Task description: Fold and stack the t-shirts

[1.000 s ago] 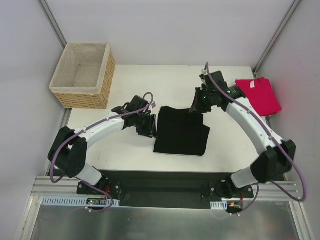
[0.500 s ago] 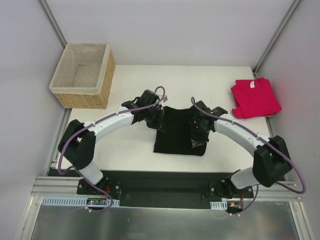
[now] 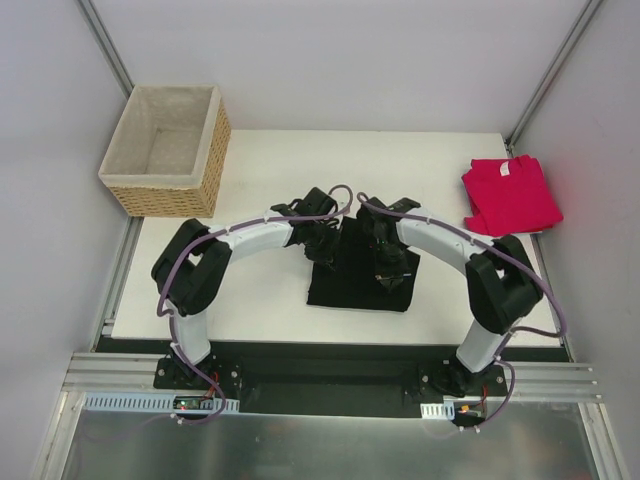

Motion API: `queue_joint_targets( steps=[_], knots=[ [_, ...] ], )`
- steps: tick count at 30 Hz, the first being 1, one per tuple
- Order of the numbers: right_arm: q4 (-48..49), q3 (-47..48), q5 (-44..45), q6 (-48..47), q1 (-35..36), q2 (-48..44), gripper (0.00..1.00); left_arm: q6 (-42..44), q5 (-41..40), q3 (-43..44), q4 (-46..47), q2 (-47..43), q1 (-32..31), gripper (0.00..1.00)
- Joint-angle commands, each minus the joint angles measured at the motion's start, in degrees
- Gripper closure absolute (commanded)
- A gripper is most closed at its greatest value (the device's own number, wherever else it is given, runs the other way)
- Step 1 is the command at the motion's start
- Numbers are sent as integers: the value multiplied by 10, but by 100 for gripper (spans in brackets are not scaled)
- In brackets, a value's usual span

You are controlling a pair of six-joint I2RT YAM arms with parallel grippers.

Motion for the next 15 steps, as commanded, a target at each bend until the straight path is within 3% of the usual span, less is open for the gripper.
queue_joint_targets(
  steps=[1,8,15],
  knots=[
    [-66,41,28,-24,-9,43,99,26,-25,-27,6,-17,-1,100],
    [-39,76,-3,-34,-45,122,99,17,-22,-107,13,-37,-1,100],
    [-1,122,-31,-37,-138,171,99,-15,15,-143,14,-48,-1,100]
  ],
)
